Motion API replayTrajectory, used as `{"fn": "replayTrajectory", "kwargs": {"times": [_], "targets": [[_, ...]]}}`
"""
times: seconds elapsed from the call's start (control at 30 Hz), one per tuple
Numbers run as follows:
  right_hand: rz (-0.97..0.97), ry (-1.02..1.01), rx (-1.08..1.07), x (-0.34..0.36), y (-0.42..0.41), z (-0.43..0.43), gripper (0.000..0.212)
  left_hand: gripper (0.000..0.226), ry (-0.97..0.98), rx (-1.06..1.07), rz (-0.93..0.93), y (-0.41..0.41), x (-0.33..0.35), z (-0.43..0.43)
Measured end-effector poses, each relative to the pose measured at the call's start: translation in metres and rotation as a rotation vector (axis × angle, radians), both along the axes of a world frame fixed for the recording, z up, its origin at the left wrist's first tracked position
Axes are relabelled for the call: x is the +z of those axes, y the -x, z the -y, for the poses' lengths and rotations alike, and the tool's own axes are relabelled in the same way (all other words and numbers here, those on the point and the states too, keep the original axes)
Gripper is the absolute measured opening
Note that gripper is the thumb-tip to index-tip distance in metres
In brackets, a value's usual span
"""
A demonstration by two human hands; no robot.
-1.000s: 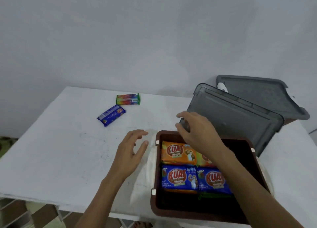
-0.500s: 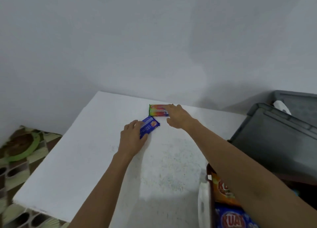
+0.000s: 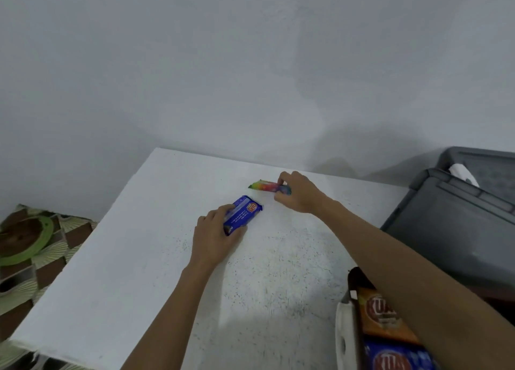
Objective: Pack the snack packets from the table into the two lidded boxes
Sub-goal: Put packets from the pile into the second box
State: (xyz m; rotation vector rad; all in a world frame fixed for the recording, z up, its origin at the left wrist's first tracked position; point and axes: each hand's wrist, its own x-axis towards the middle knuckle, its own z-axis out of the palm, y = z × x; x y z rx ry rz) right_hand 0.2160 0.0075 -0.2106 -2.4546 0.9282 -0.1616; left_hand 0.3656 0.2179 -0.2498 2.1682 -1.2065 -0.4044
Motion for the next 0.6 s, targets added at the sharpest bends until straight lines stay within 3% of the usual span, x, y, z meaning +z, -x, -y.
{"fn": "replayTrajectory", "kwargs": {"times": [0.07, 0.17, 0.3, 0.5, 0.6], "targets": [[0.105, -0.041, -0.091, 0.012, 0.017, -0.006, 0.019, 0.066, 0.064, 0.046, -0.178, 0.010, 0.005, -0.008], [0.127, -0.118, -0.148, 0.038, 0.051, -0.017, 0.019, 0.059, 0.127, 0.126, -0.444, 0.033, 0.016, -0.019], [0.321, -0.275, -0.221, 0.078, 0.113, -0.040, 0.023, 0.070, 0.302, 0.128, -0.798, 0.071, 0.039, -0.028], [0.531, -0.336, -0.166, 0.124, 0.223, -0.094, 0.026, 0.109, 0.492, -0.110, -0.762, 0.124, 0.077, -0.026], [0.524, -0.391, -0.131, 0.134, 0.274, -0.119, 0.027, 0.108, 0.545, -0.213, -0.737, 0.152, 0.091, -0.025]]}}
